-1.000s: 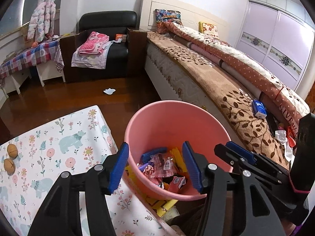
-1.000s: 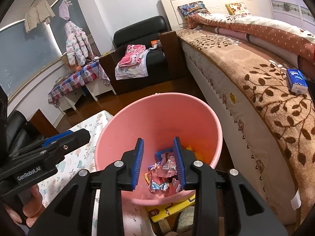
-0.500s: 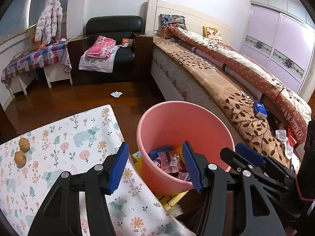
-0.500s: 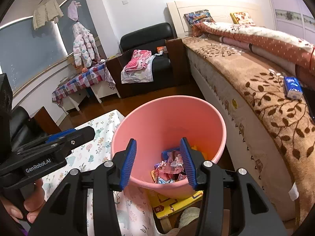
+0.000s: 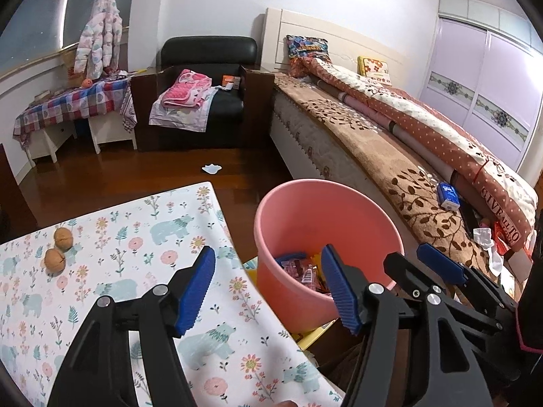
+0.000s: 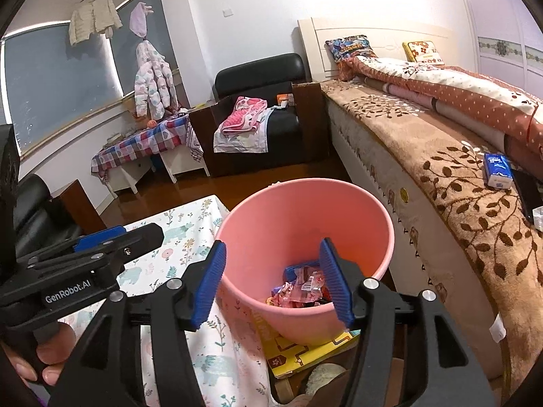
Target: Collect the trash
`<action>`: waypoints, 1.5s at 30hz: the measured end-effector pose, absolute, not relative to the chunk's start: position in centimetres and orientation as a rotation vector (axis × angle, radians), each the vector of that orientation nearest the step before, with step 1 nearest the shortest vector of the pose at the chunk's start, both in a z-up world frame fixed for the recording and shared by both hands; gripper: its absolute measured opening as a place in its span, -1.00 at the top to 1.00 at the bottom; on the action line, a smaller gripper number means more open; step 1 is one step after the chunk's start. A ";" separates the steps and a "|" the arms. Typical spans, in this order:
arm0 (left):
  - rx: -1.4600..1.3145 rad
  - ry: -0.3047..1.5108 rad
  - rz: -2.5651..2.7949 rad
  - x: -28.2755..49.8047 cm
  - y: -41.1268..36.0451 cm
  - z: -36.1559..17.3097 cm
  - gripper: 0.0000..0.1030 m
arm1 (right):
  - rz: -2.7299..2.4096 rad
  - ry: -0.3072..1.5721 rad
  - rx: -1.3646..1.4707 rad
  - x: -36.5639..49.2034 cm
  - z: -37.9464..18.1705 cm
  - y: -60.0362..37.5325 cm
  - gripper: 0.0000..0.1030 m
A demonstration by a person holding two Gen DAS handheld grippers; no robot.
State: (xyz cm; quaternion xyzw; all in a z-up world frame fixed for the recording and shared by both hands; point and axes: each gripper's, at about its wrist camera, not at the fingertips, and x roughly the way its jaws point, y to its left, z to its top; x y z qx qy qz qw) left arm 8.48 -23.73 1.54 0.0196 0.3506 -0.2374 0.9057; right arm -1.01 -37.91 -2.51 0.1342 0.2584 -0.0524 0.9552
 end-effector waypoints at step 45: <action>-0.001 0.618 -0.348 4.8 -17.0 3.3 -0.24 | -0.126 0.419 0.155 -3.9 0.9 -31.2 -0.27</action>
